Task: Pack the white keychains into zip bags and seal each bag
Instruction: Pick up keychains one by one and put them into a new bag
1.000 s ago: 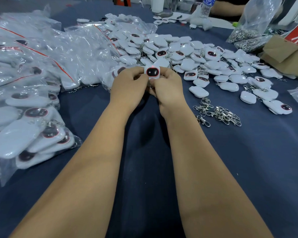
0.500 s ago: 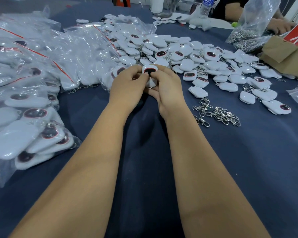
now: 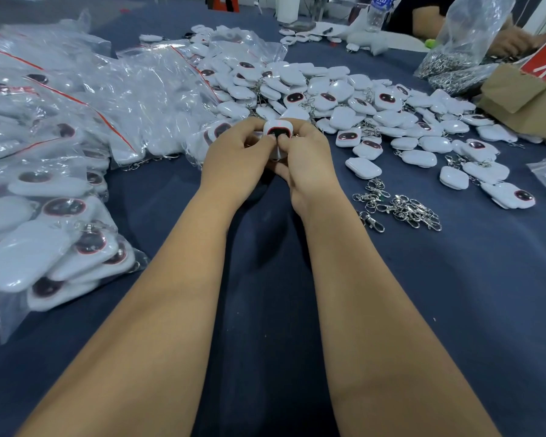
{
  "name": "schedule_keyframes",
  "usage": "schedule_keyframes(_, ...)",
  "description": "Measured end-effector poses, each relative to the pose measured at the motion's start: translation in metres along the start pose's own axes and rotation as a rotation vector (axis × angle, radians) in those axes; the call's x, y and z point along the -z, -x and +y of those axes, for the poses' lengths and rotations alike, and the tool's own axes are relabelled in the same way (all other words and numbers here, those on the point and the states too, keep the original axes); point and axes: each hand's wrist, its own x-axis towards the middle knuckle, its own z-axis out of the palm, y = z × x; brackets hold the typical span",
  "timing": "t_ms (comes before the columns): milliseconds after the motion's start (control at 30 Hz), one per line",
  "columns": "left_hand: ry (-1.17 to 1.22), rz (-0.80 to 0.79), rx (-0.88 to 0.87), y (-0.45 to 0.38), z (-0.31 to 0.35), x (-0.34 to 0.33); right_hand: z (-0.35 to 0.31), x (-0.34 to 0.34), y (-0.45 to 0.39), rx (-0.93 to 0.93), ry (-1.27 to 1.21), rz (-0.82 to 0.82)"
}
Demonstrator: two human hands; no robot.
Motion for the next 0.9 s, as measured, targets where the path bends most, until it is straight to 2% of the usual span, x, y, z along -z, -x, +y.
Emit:
schedule_keyframes(467, -0.003, 0.037, -0.001, -0.0028, -0.0018, -0.0005, -0.0008, -0.0021, 0.0011, 0.000, -0.032, 0.006)
schedule_keyframes(733, -0.122, 0.037, -0.064, -0.0023, -0.0019, -0.0025, 0.0005, -0.0017, -0.0010, -0.006, -0.027, 0.000)
schedule_keyframes(900, 0.058, 0.081, -0.011, -0.0019, -0.0017, -0.0002, -0.0016, -0.0019, 0.0020, 0.032, -0.048, 0.006)
